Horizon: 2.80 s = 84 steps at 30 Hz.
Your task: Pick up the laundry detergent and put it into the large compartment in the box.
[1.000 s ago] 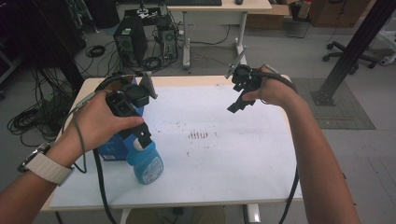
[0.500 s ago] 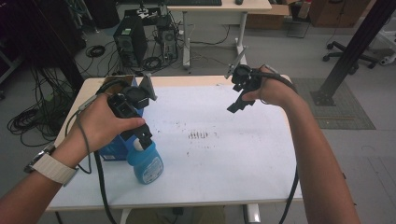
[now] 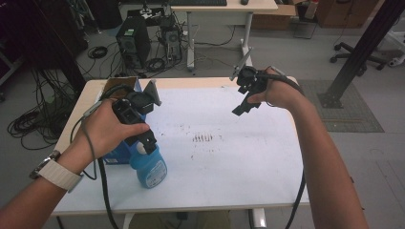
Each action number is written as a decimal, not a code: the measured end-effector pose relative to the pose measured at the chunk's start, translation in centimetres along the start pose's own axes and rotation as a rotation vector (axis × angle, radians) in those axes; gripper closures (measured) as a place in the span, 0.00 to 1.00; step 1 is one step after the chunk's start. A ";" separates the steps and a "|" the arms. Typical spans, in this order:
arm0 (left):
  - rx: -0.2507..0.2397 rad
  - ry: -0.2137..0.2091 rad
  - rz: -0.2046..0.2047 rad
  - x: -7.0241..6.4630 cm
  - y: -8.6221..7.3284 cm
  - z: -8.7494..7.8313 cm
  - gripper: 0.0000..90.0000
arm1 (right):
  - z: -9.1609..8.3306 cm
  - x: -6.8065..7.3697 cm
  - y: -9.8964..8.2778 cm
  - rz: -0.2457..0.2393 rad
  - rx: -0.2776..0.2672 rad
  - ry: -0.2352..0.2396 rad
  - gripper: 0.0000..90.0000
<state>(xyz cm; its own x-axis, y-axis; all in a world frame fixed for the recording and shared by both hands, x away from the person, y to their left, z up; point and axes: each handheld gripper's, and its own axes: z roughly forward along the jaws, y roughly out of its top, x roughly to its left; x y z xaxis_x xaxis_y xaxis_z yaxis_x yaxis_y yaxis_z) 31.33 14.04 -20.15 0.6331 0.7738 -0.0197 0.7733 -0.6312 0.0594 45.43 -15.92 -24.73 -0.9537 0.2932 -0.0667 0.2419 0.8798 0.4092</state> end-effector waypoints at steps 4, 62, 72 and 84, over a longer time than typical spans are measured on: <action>0.002 0.001 0.003 0.0 0.0 0.3 0.11 | 0.0 0.0 0.0 0.000 0.000 0.000 0.10; -0.019 -0.022 0.011 0.4 -0.1 5.8 0.12 | 0.2 0.3 0.1 0.002 0.007 0.002 0.10; -0.025 -0.027 0.021 0.7 -0.1 6.5 0.12 | 0.4 0.2 0.1 0.000 0.011 0.005 0.10; -0.035 -0.030 0.027 0.6 -0.1 7.2 0.13 | 0.4 0.2 0.1 0.001 0.009 0.005 0.10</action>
<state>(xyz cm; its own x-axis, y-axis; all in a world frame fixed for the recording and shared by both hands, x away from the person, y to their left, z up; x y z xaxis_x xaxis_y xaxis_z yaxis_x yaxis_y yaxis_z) 31.85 14.15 -27.39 0.6550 0.7541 -0.0477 0.7546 -0.6494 0.0948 45.35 -15.57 -25.09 -0.9543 0.2924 -0.0619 0.2445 0.8829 0.4008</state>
